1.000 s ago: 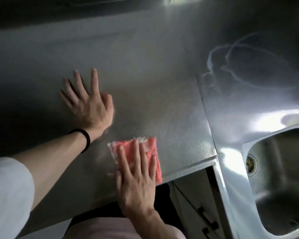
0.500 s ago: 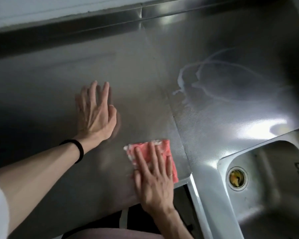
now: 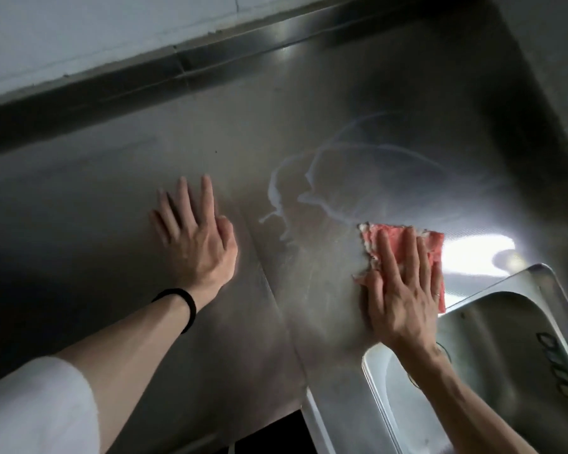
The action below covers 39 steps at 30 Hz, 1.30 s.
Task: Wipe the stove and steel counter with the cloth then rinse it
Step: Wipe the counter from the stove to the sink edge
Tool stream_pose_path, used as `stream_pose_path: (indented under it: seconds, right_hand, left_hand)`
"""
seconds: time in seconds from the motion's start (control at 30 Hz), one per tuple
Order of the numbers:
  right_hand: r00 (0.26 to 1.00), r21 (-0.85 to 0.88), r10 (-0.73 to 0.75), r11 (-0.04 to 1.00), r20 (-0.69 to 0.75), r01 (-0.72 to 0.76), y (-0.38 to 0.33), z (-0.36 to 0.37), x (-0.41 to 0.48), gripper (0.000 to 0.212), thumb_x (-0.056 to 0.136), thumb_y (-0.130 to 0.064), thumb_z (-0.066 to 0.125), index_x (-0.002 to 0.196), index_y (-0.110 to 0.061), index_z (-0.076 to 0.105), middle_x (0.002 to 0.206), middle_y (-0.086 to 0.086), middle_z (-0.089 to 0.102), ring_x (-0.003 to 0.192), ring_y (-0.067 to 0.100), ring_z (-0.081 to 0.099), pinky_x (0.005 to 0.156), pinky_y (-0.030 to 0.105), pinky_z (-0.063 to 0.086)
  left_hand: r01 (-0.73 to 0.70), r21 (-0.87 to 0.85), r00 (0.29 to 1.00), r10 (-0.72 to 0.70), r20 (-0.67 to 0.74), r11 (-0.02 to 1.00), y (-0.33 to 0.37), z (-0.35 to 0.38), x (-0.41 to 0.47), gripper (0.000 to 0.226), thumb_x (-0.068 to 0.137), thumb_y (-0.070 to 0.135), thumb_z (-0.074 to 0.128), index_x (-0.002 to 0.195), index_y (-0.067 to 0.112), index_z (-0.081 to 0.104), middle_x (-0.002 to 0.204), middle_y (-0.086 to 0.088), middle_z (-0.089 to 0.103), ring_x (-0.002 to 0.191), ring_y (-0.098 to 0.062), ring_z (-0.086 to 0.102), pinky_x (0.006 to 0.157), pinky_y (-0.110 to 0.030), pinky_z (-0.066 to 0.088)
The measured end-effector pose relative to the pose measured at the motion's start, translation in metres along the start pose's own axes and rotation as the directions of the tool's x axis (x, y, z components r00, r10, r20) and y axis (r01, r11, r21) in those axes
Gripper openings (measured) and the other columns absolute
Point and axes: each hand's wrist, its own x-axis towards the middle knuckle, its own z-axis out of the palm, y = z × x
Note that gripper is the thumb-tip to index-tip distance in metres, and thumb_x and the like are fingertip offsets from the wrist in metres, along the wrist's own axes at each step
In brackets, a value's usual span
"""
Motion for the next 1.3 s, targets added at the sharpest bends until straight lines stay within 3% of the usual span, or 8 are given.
stream_pose_path:
  seconds: [0.1, 0.27, 0.5, 0.77, 0.9, 1.07, 1.2, 1.3]
  right_hand:
    - [0.999, 0.016, -0.021, 1.0, 0.046, 0.021, 0.0, -0.001, -0.004, 0.064, 0.106, -0.052, 0.021, 0.167, -0.034, 0.014, 0.176, 0.01, 0.001, 0.163, 0.032, 0.0, 0.13, 0.06, 0.006]
    - [0.88, -0.013, -0.452, 0.889, 0.143, 0.459, -0.047, 0.012, -0.031, 0.06, 0.107, -0.049, 0.032, 0.165, -0.037, 0.025, 0.177, 0.005, 0.01, 0.162, 0.028, 0.014, 0.131, 0.054, 0.006]
    - [0.833, 0.02, -0.528, 0.846, 0.166, 0.533, -0.163, 0.009, 0.149, 0.066, 0.104, -0.064, 0.012, 0.166, -0.044, -0.001, 0.177, 0.007, -0.005, 0.162, 0.026, -0.011, 0.126, 0.051, -0.019]
    - [0.89, 0.052, -0.449, 0.894, 0.08, 0.446, -0.261, 0.013, 0.271, 0.057, 0.109, -0.049, 0.014, 0.166, -0.045, 0.008, 0.177, 0.004, 0.0, 0.163, 0.022, -0.006, 0.13, 0.054, -0.01]
    - [0.893, 0.067, -0.448, 0.893, 0.045, 0.444, -0.229, 0.013, 0.227, 0.057, 0.11, -0.048, 0.018, 0.166, -0.042, 0.01, 0.177, 0.006, 0.003, 0.164, 0.024, -0.003, 0.13, 0.054, -0.006]
    - [0.926, 0.034, -0.367, 0.93, 0.088, 0.366, -0.117, 0.009, 0.061, 0.06, 0.11, -0.052, 0.028, 0.167, -0.039, 0.017, 0.177, 0.006, 0.009, 0.164, 0.025, 0.002, 0.131, 0.056, 0.0]
    - [0.966, -0.019, -0.206, 0.977, 0.159, 0.211, -0.04, 0.006, -0.077, 0.056, 0.108, -0.049, 0.028, 0.16, -0.033, 0.039, 0.172, 0.014, 0.022, 0.157, 0.033, 0.026, 0.122, 0.062, 0.024]
    - [0.964, -0.036, -0.177, 0.982, 0.201, 0.187, -0.028, 0.002, -0.08, 0.057, 0.108, -0.052, 0.02, 0.154, -0.028, 0.045, 0.164, 0.019, 0.034, 0.151, 0.034, 0.033, 0.116, 0.064, 0.029]
  left_hand:
    - [-0.002, 0.031, 1.0, 0.003, -0.03, 1.0, -0.001, 0.003, -0.003, 0.067, 0.103, 0.027, 0.041, 0.167, 0.022, 0.022, 0.172, -0.016, 0.021, 0.157, -0.048, 0.017, 0.127, -0.063, 0.015]
    - [0.017, 0.052, 0.999, -0.014, -0.052, 0.999, 0.002, 0.004, -0.001, 0.071, 0.099, 0.028, 0.05, 0.166, 0.022, 0.026, 0.171, -0.016, 0.024, 0.156, -0.048, 0.021, 0.125, -0.064, 0.017]
    - [0.009, 0.077, 0.997, -0.002, -0.081, 0.997, -0.002, 0.01, 0.002, 0.073, 0.096, 0.034, 0.043, 0.166, 0.022, 0.026, 0.171, -0.016, 0.024, 0.155, -0.048, 0.02, 0.127, -0.063, 0.013]
    - [0.009, 0.09, 0.985, 0.006, -0.17, 0.996, -0.006, 0.021, 0.006, 0.075, 0.093, 0.035, 0.048, 0.165, 0.025, 0.028, 0.169, -0.014, 0.027, 0.152, -0.046, 0.026, 0.127, -0.061, 0.016]
    - [0.012, 0.085, 0.992, -0.002, -0.122, 0.996, -0.005, 0.016, 0.004, 0.073, 0.095, 0.034, 0.045, 0.164, 0.022, 0.029, 0.169, -0.017, 0.027, 0.153, -0.047, 0.024, 0.125, -0.064, 0.019]
    - [0.026, 0.047, 0.996, -0.022, -0.087, 0.999, 0.002, 0.003, 0.003, 0.071, 0.097, 0.03, 0.048, 0.165, 0.023, 0.028, 0.171, -0.015, 0.026, 0.157, -0.046, 0.021, 0.126, -0.062, 0.015]
    - [0.025, 0.047, 0.996, -0.021, -0.084, 0.999, 0.0, 0.007, 0.001, 0.072, 0.097, 0.029, 0.048, 0.165, 0.023, 0.028, 0.17, -0.016, 0.026, 0.156, -0.046, 0.021, 0.127, -0.062, 0.014]
    - [0.025, 0.056, 0.994, -0.019, -0.103, 0.998, -0.001, 0.008, 0.001, 0.072, 0.097, 0.029, 0.047, 0.165, 0.023, 0.028, 0.17, -0.016, 0.027, 0.156, -0.047, 0.022, 0.127, -0.062, 0.014]
